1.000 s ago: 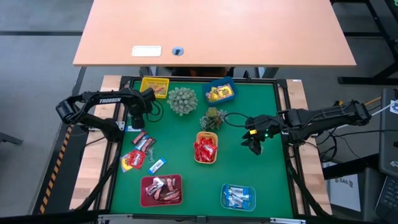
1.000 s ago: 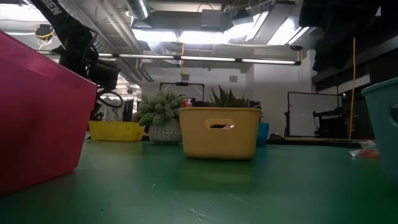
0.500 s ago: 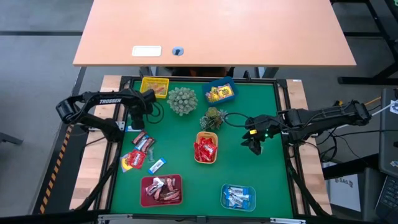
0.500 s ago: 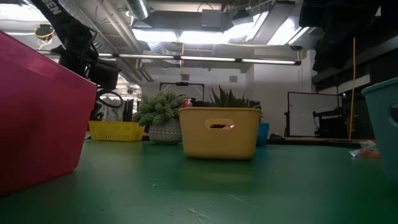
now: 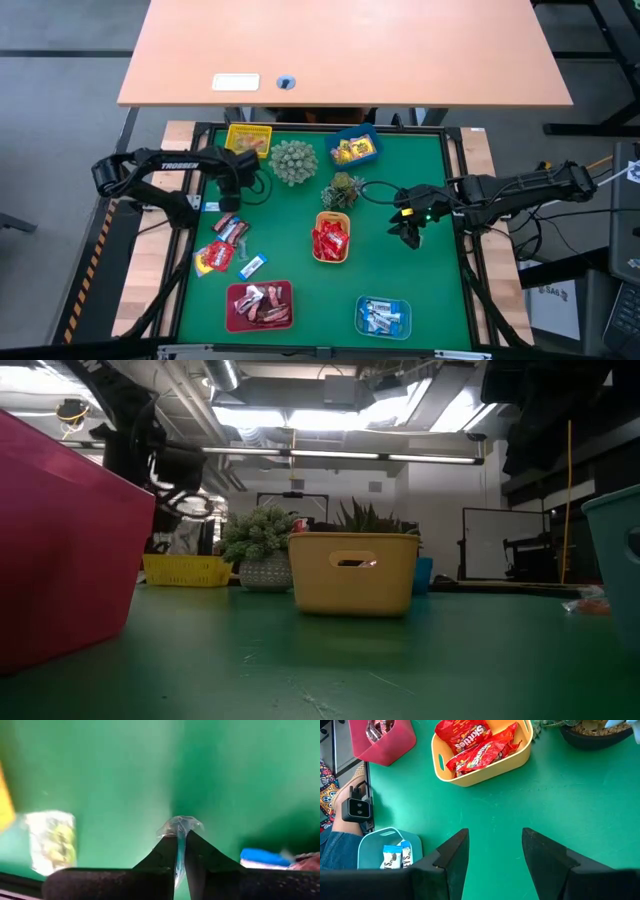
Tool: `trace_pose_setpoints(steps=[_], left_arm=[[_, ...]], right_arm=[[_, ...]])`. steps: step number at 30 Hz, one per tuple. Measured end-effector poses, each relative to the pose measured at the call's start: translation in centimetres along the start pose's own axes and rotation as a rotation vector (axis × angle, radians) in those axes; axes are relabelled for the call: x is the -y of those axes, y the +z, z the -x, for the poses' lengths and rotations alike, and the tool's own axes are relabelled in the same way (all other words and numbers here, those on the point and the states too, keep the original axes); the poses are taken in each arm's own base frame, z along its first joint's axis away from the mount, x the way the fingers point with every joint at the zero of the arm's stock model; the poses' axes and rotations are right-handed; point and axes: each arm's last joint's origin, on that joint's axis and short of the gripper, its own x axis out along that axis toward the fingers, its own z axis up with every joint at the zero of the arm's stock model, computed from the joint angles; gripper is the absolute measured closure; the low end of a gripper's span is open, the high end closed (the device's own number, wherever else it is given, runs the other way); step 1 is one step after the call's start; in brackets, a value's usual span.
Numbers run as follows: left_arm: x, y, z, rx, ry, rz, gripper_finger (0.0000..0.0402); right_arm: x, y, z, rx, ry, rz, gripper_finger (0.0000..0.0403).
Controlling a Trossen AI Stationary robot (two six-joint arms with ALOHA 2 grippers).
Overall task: Sort candy
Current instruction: Put the blue gummy into the yellow bin
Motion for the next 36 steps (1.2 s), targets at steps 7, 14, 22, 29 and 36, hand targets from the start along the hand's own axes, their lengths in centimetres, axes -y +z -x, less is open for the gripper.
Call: trace_pose_setpoints(steps=[7,14,22,29,36], left_arm=[[-0.6,2.4,3.0,0.132,0.03,0.048,0.039],[-2.9,4.7,7.9,0.29,0.149,0.128,0.039],[-7.1,5.2,11.2,0.37,0.472,0.331,0.039],[-9.2,3.9,10.8,0.343,0.477,0.428,0.0347],[-10.6,2.9,10.4,0.328,0.478,0.532,0.0279]], right_arm=[[0.0,0.0,0.0,0.0,0.0,0.0,0.0221],[0.0,0.0,0.0,0.0,0.0,0.0,0.0221],[0.0,0.0,0.0,0.0,0.0,0.0,0.0221],[0.0,0.0,0.0,0.0,0.0,0.0,0.0221],[0.0,0.0,0.0,0.0,0.0,0.0,0.0221]])
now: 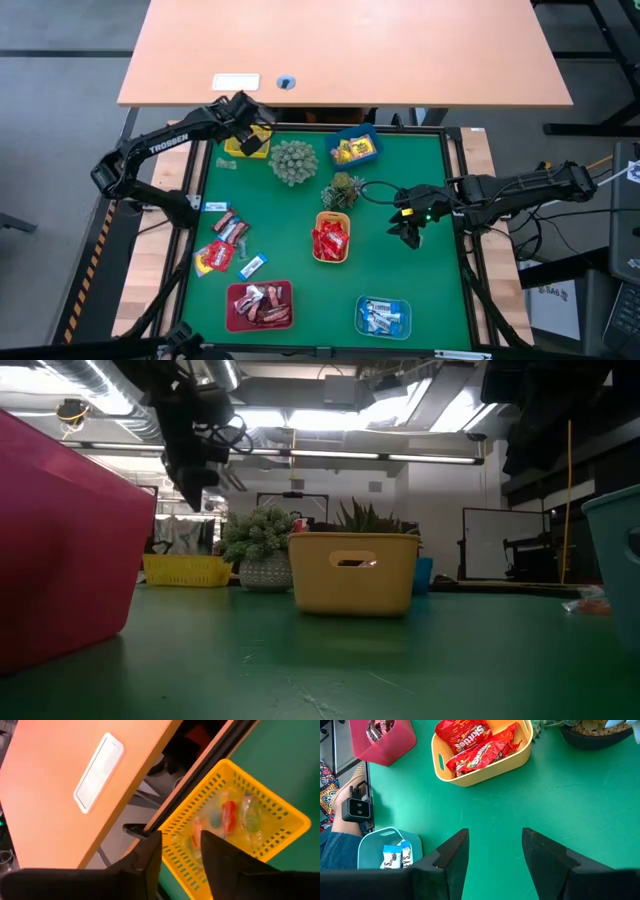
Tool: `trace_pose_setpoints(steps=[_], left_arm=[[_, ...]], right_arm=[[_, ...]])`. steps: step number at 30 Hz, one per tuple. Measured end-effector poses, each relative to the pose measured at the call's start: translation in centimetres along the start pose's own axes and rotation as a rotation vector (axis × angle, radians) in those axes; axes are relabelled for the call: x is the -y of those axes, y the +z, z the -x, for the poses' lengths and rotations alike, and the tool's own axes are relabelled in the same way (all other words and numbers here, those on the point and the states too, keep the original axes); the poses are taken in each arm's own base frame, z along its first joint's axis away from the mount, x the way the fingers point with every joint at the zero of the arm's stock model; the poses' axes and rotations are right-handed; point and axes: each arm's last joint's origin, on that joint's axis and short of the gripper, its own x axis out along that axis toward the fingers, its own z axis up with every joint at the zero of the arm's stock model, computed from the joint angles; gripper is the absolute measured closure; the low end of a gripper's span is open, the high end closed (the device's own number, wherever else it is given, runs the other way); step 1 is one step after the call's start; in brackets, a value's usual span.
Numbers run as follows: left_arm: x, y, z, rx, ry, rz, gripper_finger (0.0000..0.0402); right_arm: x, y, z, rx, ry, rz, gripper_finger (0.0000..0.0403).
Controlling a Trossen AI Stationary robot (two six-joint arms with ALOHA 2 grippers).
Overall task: Sort candy
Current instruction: Put the blue gummy into the yellow bin, then put the green gummy into the yellow bin
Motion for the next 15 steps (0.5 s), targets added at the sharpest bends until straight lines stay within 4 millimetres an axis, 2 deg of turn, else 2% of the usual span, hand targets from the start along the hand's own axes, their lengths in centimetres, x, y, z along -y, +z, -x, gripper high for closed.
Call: trace_pose_setpoints(steps=[4,8,15], left_arm=[[-0.3,-0.4,-0.2,-0.036,-0.001,-0.001,0.0256],[-0.1,-1.2,-0.1,-0.114,-0.027,-0.04,0.0252],[0.5,-2.8,0.2,-0.247,-0.182,-0.031,0.0251]], right_arm=[[0.0,0.0,0.0,0.0,0.0,0.0,0.0221],[0.0,0.0,0.0,0.0,0.0,0.0,0.0221],[0.0,0.0,0.0,0.0,0.0,0.0,0.0221]])
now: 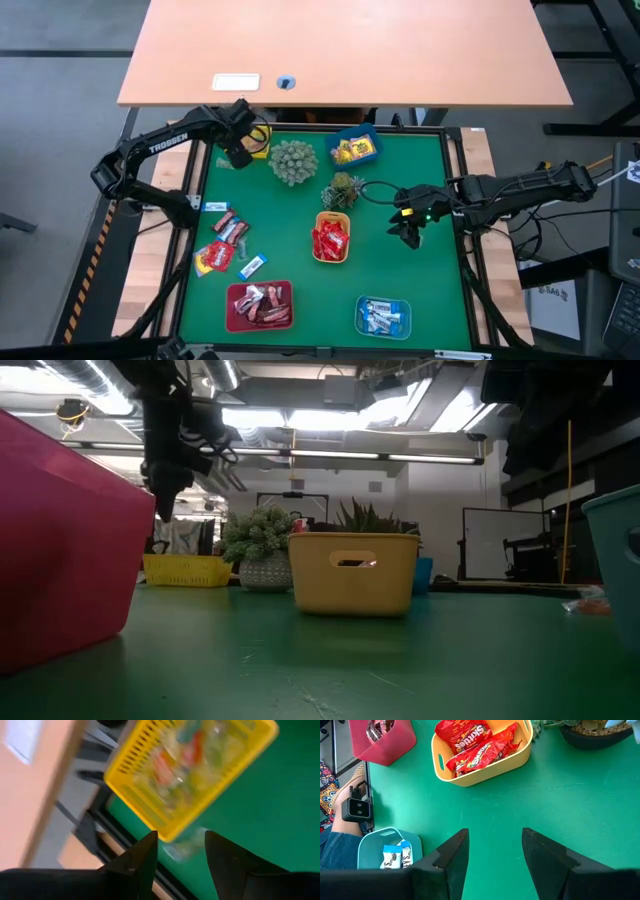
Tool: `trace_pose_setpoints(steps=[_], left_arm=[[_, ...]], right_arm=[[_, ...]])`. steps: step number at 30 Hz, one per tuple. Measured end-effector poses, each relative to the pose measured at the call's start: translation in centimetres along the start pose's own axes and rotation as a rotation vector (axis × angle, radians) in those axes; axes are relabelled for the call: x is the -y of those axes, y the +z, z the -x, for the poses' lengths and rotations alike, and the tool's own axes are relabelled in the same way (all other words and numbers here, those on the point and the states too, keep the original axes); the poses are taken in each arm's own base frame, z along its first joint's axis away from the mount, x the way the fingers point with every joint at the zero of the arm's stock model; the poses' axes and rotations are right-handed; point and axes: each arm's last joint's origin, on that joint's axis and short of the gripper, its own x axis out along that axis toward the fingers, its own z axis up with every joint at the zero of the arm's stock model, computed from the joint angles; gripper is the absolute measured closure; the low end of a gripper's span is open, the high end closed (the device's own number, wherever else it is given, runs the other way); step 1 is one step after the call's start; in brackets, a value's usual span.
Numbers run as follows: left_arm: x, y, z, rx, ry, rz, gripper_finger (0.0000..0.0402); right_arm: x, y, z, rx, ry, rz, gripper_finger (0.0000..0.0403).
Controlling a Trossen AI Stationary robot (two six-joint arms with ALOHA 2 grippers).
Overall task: Sort candy
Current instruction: Put the green gummy into the yellow bin
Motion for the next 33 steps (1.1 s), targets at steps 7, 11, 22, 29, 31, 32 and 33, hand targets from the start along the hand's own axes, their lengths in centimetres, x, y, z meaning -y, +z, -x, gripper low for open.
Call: trace_pose_setpoints(steps=[7,11,22,29,31,32,33], left_arm=[[0.8,-1.0,-0.8,-0.074,-0.109,0.142,0.0251],[1.5,-2.2,-2.2,-0.138,-0.112,0.169,0.0251],[2.9,-3.5,-5.6,-0.098,-0.087,0.128,0.0251],[3.1,-3.6,-6.8,-0.03,-0.014,0.147,0.0251],[3.2,-3.6,-7.0,-0.023,-0.009,0.149,0.0251],[3.3,-3.7,-7.1,-0.023,-0.009,0.15,0.0251],[3.3,-3.8,-7.2,-0.024,-0.01,0.15,0.0251]], right_arm=[[0.0,0.0,0.0,0.0,0.0,0.0,0.0221],[0.0,0.0,0.0,0.0,0.0,0.0,0.0221],[0.0,0.0,0.0,0.0,0.0,0.0,0.0221],[0.0,0.0,0.0,0.003,-0.005,0.0,0.0221],[0.0,0.0,0.0,0.007,-0.009,0.0,0.0221],[0.0,0.0,0.0,0.008,-0.012,0.0,0.0221],[0.0,0.0,0.0,0.009,-0.014,0.0,0.0221]])
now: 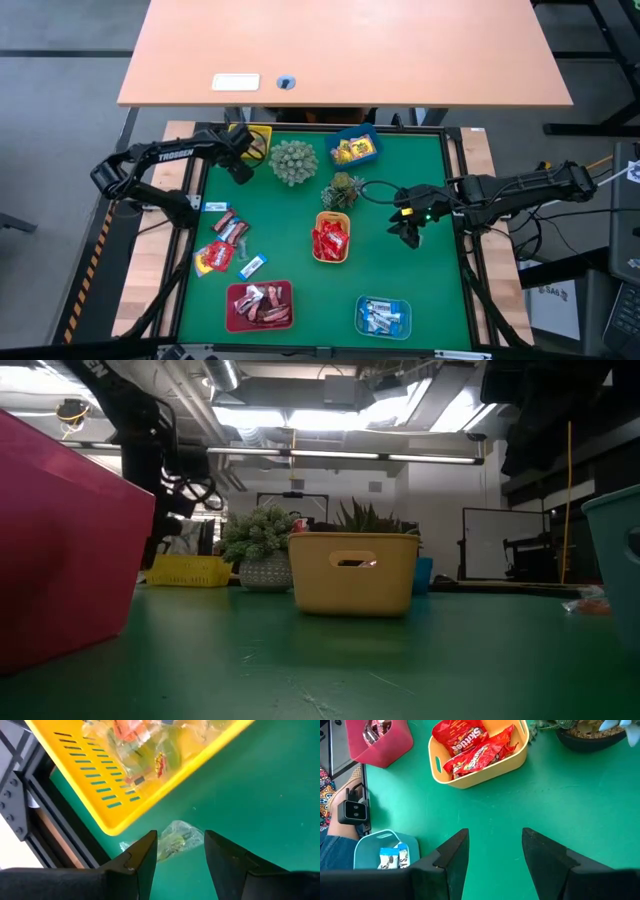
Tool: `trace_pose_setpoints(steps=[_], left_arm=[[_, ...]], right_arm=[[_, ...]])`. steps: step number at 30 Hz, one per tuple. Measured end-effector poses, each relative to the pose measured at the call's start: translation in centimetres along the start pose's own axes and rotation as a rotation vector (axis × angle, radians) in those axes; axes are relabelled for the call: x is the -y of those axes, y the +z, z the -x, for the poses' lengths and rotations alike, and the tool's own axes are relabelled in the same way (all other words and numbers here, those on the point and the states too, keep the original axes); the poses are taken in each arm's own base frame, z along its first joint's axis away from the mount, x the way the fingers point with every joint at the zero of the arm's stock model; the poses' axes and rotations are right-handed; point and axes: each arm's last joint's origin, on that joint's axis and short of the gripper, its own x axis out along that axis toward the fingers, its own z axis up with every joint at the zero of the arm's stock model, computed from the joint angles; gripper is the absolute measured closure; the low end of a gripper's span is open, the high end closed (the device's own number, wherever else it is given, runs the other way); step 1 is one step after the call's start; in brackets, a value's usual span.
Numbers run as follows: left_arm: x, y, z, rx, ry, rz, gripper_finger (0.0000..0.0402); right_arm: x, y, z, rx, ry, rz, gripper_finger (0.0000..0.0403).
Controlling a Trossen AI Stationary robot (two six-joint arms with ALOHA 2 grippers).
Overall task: Sort candy
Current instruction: Put the green gummy into the yellow bin
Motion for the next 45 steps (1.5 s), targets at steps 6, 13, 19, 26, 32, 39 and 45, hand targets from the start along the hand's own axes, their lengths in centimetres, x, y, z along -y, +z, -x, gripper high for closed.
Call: trace_pose_setpoints(steps=[6,13,19,26,32,39,45], left_arm=[[0.4,-1.0,-1.1,-0.006,0.0,-0.002,0.0251],[0.7,-1.5,-2.7,0.083,0.012,0.041,0.0251],[0.4,-2.4,-3.4,0.056,0.019,0.061,0.0264],[0.4,-2.7,-3.6,0.044,-0.005,0.063,0.0323],[0.4,-2.8,-3.7,0.038,-0.006,0.061,0.0391],[0.4,-2.8,-3.7,0.041,-0.004,0.06,0.04],[0.4,-2.6,-3.6,0.048,-0.001,0.067,0.0395]], right_arm=[[0.0,0.0,0.0,0.001,-0.002,0.0,0.0221],[0.0,0.0,0.0,0.002,-0.002,0.0,0.0221],[0.0,0.0,0.0,0.002,-0.002,0.0,0.0221],[0.0,0.0,0.0,0.001,-0.002,0.0,0.0221],[0.0,0.0,0.0,0.001,-0.002,0.0,0.0221],[0.0,0.0,0.0,0.001,-0.002,0.0,0.0221],[0.0,0.0,0.0,0.001,-0.003,0.0,0.0221]])
